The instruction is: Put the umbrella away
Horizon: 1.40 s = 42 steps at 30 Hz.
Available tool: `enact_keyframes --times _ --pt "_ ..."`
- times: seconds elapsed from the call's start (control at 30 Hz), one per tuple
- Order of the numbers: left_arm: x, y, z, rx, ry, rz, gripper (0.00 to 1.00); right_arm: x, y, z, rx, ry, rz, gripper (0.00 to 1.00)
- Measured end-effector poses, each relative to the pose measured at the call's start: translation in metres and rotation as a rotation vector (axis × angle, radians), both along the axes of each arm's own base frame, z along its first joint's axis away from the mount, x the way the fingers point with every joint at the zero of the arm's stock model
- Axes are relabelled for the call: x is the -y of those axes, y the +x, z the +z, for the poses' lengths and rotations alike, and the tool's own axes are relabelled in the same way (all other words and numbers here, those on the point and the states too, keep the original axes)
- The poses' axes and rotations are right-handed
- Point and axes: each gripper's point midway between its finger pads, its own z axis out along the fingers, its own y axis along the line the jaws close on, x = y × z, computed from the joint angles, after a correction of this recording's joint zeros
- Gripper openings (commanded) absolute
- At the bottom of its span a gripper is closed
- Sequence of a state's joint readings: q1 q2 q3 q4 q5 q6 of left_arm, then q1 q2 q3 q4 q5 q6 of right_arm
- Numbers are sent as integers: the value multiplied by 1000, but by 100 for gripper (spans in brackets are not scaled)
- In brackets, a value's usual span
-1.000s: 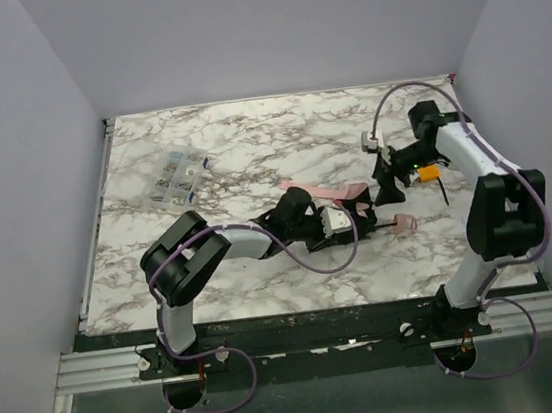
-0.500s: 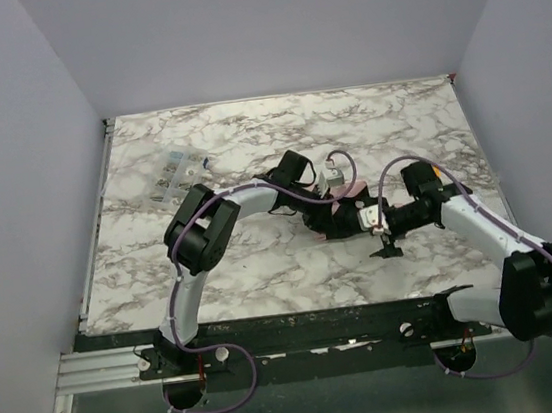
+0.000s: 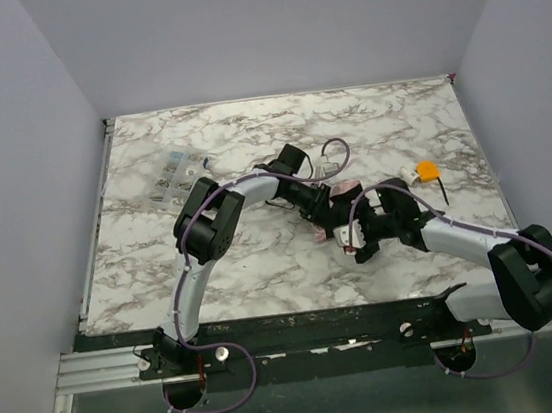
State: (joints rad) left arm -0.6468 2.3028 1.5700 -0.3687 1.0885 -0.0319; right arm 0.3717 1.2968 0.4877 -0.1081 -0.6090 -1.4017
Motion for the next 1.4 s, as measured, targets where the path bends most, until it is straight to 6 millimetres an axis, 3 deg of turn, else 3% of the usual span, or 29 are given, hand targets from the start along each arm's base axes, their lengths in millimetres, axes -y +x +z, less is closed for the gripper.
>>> enact_keyframes --times 0.13,0.3,0.43,0.53,0.67,0.8,0.83,0.87,0.97,1.2,1.4 --pt "-2 0 1 -41 19 10 10 -9 17 2 95 -16 -6 84" --pt "-2 -1 1 -55 27 10 11 -7 18 8 123 -14 -42 86" --pt "-3 -6 1 -79 32 0 15 -1 31 4 138 -56 -81 74" --pt "-4 -7 2 -86 39 1 30 -4 43 -3 129 -77 -94 45" --pt "-5 -5 3 -78 54 20 56 -5 44 -8 97 -101 -87 27" --pt "-9 -3 15 -34 56 66 74 -11 48 -7 44 -129 -71 21" --pt "-12 -1 19 -6 61 88 91 -12 49 -6 21 -135 -70 21" --pt "-14 0 20 6 65 103 98 -13 50 -5 5 -140 -69 20" --pt "-21 3 29 35 62 156 99 -15 50 -5 -65 -157 -67 19" --pt "-73 17 42 199 119 394 99 -19 47 -7 -236 -192 -55 14" --pt "-133 8 77 605 15 647 98 -21 41 -13 -411 -200 -54 13"
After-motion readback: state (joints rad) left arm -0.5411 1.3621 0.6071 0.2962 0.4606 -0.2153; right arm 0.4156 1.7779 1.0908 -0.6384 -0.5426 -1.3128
